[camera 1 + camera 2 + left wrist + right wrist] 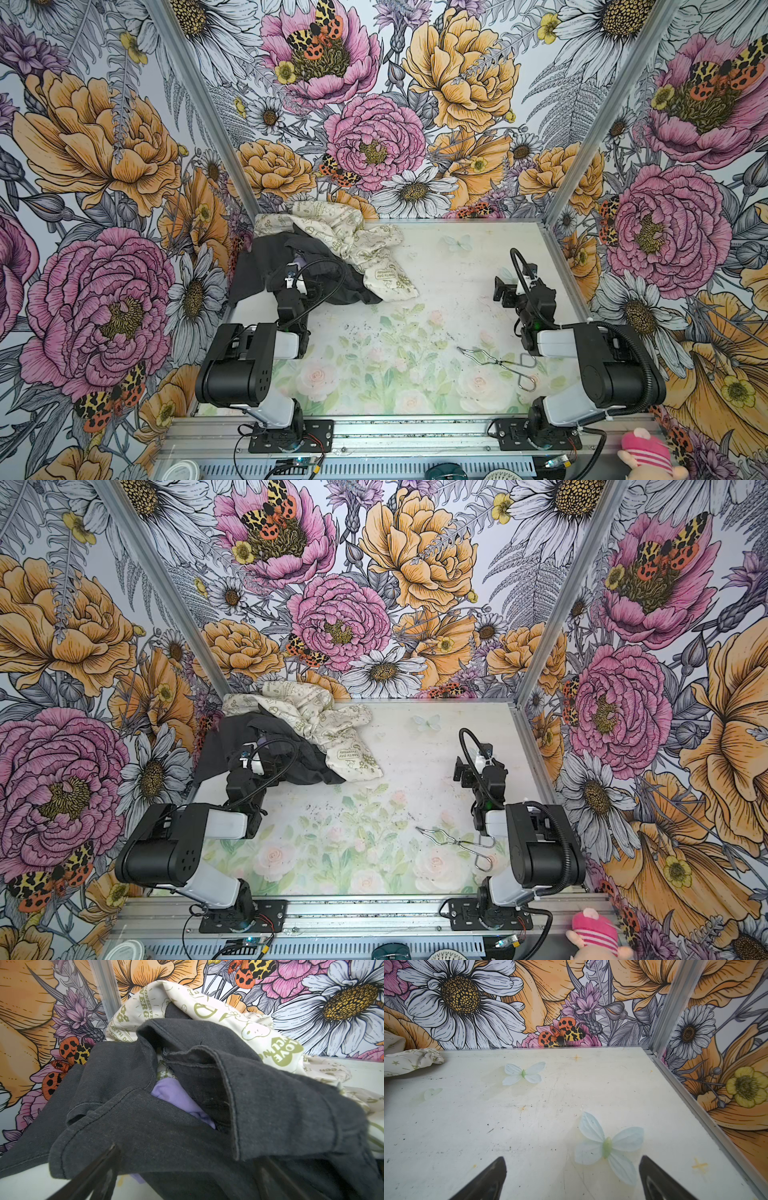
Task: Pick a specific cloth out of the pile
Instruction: 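Raise both grippers from rest toward the cloth pile, then push the left gripper into the grey denim toward the lavender shirt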
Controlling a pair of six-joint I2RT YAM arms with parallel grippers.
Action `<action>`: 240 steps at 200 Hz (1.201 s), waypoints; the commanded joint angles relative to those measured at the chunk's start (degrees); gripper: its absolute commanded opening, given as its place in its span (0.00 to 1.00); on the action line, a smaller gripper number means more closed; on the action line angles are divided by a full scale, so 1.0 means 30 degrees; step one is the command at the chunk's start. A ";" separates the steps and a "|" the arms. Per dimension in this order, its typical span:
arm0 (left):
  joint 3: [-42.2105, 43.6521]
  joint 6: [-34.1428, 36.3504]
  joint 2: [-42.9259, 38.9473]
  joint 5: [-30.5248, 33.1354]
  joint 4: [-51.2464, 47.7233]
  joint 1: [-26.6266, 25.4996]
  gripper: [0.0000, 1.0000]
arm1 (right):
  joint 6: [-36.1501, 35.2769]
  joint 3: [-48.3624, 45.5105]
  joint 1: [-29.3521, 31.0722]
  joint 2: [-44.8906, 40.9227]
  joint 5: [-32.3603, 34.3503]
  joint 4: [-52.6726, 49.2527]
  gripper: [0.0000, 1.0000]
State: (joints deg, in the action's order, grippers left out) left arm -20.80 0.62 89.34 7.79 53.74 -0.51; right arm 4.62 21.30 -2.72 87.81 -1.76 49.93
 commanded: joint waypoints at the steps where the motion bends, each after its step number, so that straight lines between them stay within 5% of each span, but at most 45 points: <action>1: -0.0304 0.0254 -0.0191 -0.0547 -0.0044 0.0054 0.99 | 0.0085 0.0406 -0.0087 0.0115 0.0190 0.0029 0.99; 134: -0.0123 -0.0280 -0.1235 0.0544 -0.0468 0.0149 0.99 | 0.0021 0.0516 -0.0007 -0.0163 0.0350 -0.0370 0.99; 197: -0.2886 -0.2025 -0.9989 0.4021 -1.1594 -0.0043 0.99 | 0.0122 0.2265 0.1175 -0.6914 0.1538 -0.8058 1.00; 220: -0.5029 -0.3285 -1.0985 0.3457 -1.5508 0.0633 0.99 | 0.0608 0.2599 0.1787 -0.9238 0.0434 -0.9871 1.00; 240: -0.6770 -0.5288 -1.0635 0.0685 -1.8094 0.2095 0.96 | 0.0701 0.3599 0.2293 -1.0334 -0.1265 -1.2253 1.00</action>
State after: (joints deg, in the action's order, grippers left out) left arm -36.40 -7.60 56.60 16.32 15.84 1.52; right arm 5.48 28.69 2.52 59.83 0.03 24.53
